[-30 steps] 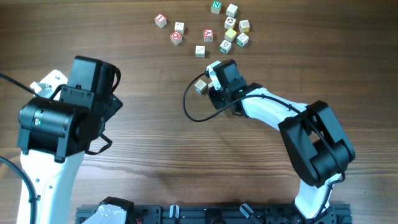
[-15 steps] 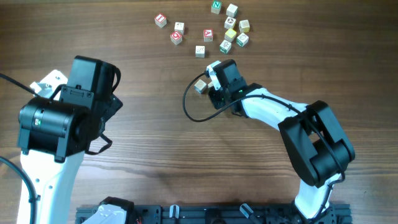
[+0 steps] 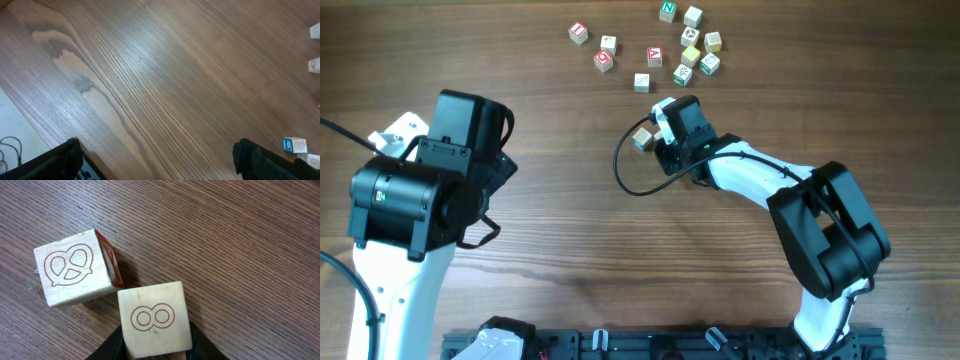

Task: Form a circle
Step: 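Open the right gripper and release the block beside the pretzel block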

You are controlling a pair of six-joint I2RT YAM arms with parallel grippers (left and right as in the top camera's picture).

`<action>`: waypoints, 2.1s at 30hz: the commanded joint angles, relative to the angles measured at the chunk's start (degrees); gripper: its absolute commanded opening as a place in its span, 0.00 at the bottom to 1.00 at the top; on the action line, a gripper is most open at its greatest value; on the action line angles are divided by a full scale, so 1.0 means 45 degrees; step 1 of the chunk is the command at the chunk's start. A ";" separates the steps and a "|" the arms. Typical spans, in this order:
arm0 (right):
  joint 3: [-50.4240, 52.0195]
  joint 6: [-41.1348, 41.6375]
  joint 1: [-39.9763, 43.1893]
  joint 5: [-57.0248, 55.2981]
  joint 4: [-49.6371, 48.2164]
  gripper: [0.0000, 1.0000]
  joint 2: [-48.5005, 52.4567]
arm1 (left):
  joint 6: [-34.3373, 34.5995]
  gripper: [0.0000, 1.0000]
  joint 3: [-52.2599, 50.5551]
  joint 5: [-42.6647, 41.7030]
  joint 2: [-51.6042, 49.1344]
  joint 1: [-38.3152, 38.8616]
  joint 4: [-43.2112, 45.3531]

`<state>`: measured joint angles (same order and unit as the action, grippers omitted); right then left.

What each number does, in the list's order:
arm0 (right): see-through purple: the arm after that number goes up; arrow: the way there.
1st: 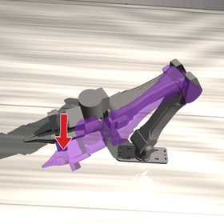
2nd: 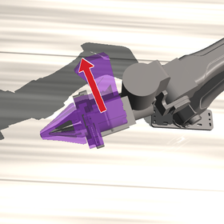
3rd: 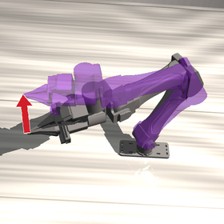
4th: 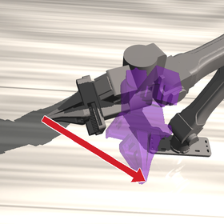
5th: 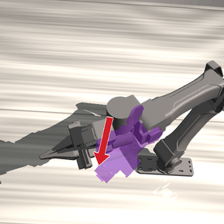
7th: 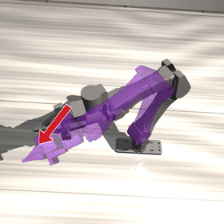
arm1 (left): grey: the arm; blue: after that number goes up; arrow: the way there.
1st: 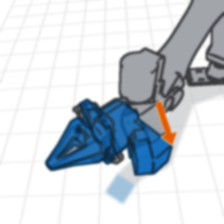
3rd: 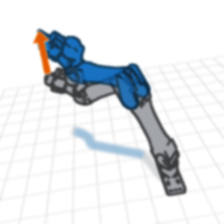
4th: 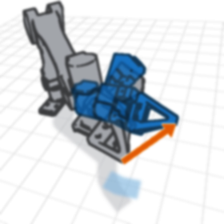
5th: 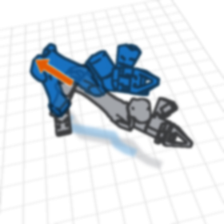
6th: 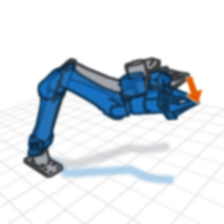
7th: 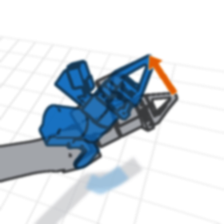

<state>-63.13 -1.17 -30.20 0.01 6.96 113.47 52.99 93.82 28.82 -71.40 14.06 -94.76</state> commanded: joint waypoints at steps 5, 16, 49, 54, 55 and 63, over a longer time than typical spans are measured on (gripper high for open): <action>0.0466 0.0272 -0.0024 0.0593 0.0117 0.22 0.0738 | -0.0019 1.00 0.0034 0.0039 0.0083 -0.0102 0.0000; 0.0466 0.0262 -0.0029 0.0593 0.0131 0.21 0.0738 | -0.0019 1.00 0.0034 0.0039 0.0083 -0.0102 0.0000; 0.0461 0.0301 -0.0024 -0.0019 0.1938 0.57 0.0131 | -0.0019 1.00 0.0034 0.0039 0.0083 -0.0102 0.0000; 0.0461 0.0835 -0.0024 -0.0044 0.3099 0.47 0.0039 | -0.0019 1.00 0.0034 0.0039 0.0083 -0.0102 0.0000; 0.0461 0.1093 -0.0024 -0.0131 0.3405 0.37 0.0039 | -0.0019 1.00 0.0034 0.0039 0.0083 -0.0102 0.0000; 0.0461 0.4061 -0.0029 -0.1137 0.2953 0.08 0.0039 | -0.0019 1.00 0.0034 0.0039 0.0083 -0.0102 0.0000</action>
<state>-63.64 10.00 -30.39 -3.70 20.49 110.59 52.99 93.82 28.82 -71.40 14.06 -94.74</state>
